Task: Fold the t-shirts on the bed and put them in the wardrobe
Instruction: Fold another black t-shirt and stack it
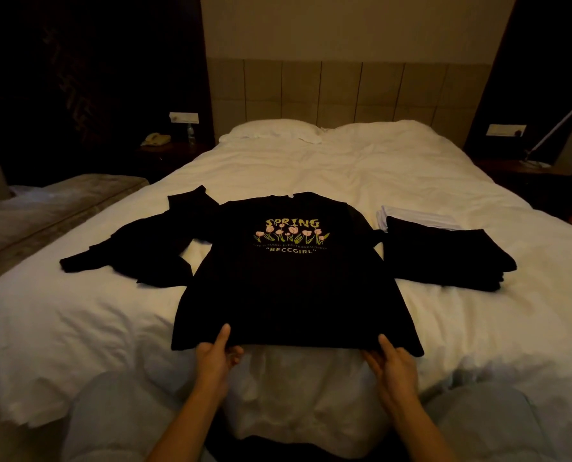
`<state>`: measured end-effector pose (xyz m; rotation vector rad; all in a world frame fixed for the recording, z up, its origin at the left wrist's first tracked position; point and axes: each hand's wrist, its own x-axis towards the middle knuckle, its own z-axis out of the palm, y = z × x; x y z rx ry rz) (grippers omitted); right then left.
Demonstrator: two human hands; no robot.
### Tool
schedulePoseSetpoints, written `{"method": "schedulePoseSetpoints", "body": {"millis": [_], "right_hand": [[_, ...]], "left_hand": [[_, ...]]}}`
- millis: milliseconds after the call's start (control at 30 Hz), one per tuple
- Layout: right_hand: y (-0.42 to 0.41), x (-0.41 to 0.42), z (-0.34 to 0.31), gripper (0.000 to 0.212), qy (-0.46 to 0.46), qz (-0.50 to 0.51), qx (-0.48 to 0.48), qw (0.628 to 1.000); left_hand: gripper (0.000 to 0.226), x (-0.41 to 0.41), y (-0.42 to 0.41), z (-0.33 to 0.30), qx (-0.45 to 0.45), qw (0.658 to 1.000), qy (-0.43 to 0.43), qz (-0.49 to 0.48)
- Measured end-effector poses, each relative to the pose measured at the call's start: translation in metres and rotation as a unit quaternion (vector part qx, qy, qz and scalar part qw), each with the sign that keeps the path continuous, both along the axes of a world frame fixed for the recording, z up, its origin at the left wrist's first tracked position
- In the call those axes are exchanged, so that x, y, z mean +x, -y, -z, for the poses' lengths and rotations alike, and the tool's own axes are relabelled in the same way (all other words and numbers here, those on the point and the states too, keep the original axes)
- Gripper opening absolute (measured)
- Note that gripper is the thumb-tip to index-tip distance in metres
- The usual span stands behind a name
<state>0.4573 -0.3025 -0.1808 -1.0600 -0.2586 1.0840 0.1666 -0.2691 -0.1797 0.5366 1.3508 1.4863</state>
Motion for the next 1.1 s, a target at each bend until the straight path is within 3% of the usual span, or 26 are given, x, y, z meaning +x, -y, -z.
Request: {"method": "schedulePoseSetpoints", "body": {"millis": [167,233,333,433,533,633,767,933,1033,1100], "right_hand": [[0.008,-0.005,0.013,0.012,0.018,-0.031,-0.088,0.995],[0.005,-0.008,0.014,0.024,0.068,-0.093,-0.143,0.983],[0.009,-0.021,0.004,0.043,0.161,-0.221,-0.169,0.947],[0.011,-0.028,-0.012,0.033,0.313,-0.206,-0.106,0.921],[-0.004,-0.025,-0.036,0.02,0.401,-0.164,-0.033,0.901],[-0.033,-0.013,-0.06,0.013,0.504,-0.136,-0.001,0.853],[-0.091,0.012,-0.08,0.037,0.554,-0.102,-0.02,0.826],[-0.174,0.039,-0.078,0.059,0.601,-0.109,-0.091,0.787],[-0.221,0.05,-0.067,0.065,0.677,-0.095,-0.107,0.722],[-0.258,0.056,-0.058,0.069,0.734,-0.087,-0.124,0.662]], "left_hand": [[0.016,-0.003,0.007,0.019,-0.07,0.997,0.01,0.036],[0.022,-0.002,0.01,0.024,-0.105,0.991,-0.002,0.087],[0.037,0.01,0.013,0.012,-0.124,0.973,-0.09,0.172],[0.037,0.027,0.006,-0.014,-0.042,0.968,-0.154,0.194],[0.027,0.044,-0.011,-0.045,0.078,0.949,-0.218,0.213],[0.019,0.063,-0.041,-0.069,0.141,0.924,-0.277,0.222],[0.019,0.091,-0.104,-0.082,0.156,0.879,-0.363,0.267],[0.053,0.121,-0.186,-0.06,0.115,0.786,-0.477,0.377],[0.061,0.134,-0.228,-0.044,0.121,0.709,-0.588,0.37],[0.062,0.145,-0.259,-0.035,0.124,0.679,-0.639,0.34]]}}
